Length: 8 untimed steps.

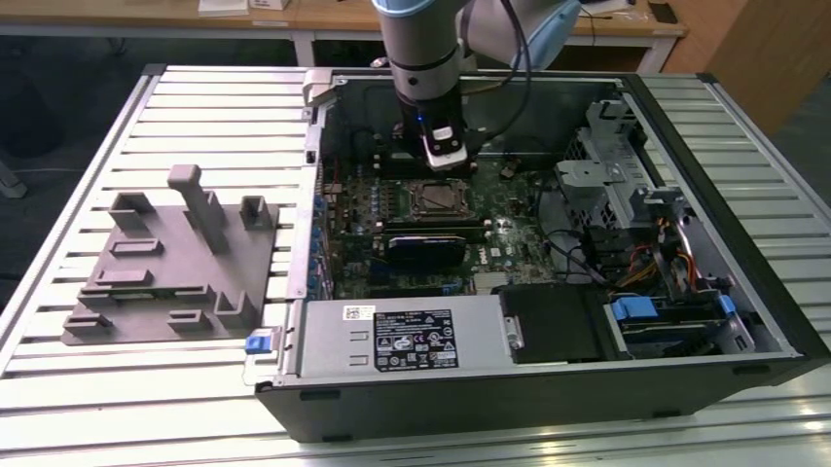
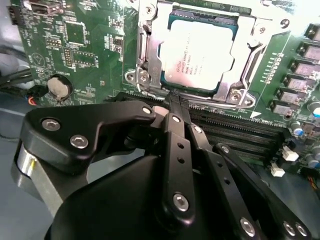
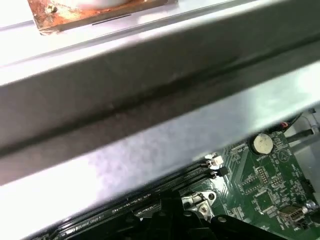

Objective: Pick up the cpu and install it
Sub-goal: 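Install the first cpu locking lever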

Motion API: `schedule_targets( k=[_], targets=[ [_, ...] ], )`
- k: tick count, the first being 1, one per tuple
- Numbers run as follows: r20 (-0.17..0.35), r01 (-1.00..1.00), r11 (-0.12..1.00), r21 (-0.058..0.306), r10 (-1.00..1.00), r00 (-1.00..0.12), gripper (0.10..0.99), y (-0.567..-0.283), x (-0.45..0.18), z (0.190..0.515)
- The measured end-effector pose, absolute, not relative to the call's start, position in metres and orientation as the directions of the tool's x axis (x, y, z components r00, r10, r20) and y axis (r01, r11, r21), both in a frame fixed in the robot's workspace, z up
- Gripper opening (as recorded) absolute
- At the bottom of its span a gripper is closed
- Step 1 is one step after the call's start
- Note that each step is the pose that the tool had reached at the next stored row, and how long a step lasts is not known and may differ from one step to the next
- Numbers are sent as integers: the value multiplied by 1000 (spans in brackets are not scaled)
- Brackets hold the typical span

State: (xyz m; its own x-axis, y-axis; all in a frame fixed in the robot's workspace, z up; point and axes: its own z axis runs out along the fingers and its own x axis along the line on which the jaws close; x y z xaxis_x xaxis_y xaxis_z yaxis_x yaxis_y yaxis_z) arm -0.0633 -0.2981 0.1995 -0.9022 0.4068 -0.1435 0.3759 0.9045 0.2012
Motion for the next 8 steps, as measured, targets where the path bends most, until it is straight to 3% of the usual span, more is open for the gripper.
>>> schedule_targets(
  k=[8],
  targets=[
    [-143,376,905,201,407,-902,106,-298,-63,213]
  ],
)
